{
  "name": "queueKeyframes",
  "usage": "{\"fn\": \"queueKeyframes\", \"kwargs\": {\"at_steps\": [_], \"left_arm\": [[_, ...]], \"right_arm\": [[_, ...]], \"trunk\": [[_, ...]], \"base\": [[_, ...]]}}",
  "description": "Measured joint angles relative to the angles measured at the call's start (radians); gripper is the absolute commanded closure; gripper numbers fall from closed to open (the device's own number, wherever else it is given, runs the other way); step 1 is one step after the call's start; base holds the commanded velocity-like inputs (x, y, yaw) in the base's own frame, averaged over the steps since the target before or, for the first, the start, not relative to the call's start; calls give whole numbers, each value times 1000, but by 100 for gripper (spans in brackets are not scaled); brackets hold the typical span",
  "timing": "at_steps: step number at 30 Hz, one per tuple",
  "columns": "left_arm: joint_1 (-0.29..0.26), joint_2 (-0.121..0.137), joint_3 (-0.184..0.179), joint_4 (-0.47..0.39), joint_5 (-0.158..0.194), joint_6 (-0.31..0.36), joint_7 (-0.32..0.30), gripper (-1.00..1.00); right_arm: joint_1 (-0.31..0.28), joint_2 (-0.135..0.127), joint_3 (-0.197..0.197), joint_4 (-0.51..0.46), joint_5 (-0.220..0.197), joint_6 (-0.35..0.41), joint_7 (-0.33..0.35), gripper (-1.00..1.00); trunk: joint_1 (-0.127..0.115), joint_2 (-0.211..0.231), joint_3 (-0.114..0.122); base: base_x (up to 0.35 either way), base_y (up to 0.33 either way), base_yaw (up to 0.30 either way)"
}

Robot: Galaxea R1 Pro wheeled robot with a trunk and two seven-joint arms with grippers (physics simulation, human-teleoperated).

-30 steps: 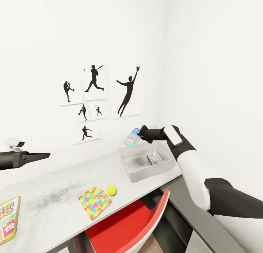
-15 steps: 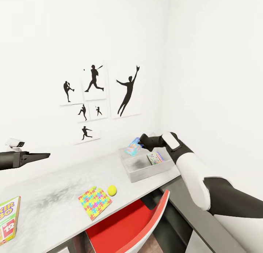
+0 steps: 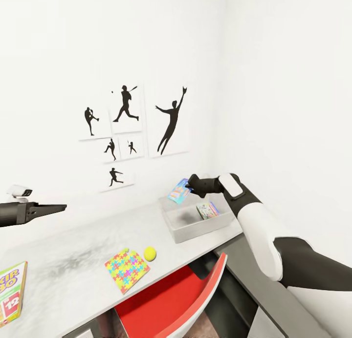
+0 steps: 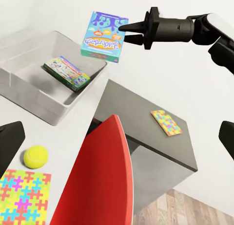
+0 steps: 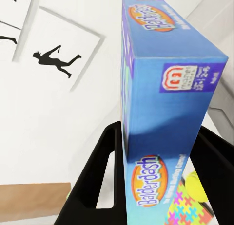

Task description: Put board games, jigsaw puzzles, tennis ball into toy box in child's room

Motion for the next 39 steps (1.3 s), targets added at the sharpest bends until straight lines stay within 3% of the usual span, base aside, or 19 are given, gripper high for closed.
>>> {"fn": "queueKeyframes", "kwargs": {"at_steps": [6, 11, 13, 15, 18, 20, 25, 39], "left_arm": [[-1, 1, 0, 0, 1, 0, 0, -100], [-4, 18, 0, 1, 12, 0, 0, -100], [-5, 41, -1, 1, 58, 0, 0, -100], [-6, 73, -20, -1, 144, 0, 0, -100], [-8, 106, -104, -37, 283, 0, 0, -100], [-9, 113, -127, -76, 322, 0, 0, -100], [-10, 116, -137, -104, 343, 0, 0, -100], [-10, 124, -144, -107, 342, 0, 0, -100]], "right_arm": [[0, 0, -1, 2, 0, 0, -2, 100], [0, 0, -3, 6, 0, 0, -4, 100], [0, 1, -4, 6, 0, -1, -5, 100], [0, 2, -4, 6, 0, -2, -6, 100], [2, 8, -4, 7, 0, -3, -7, 100], [2, 10, -4, 8, 1, -4, -6, 100], [2, 7, -4, 8, 2, -2, -8, 100], [5, -10, -3, 8, 2, -7, -6, 100]], "trunk": [[0, 0, -10], [0, 0, -18], [0, 0, -21], [0, 0, -24], [0, 1, -28], [0, 1, -31], [0, 2, -39], [0, 2, -61]], "base": [[0, 0, 0], [0, 0, 2], [0, 0, 29], [0, 0, 49], [0, 0, 58], [0, 0, 62], [0, 0, 64], [0, 0, 65]]}}
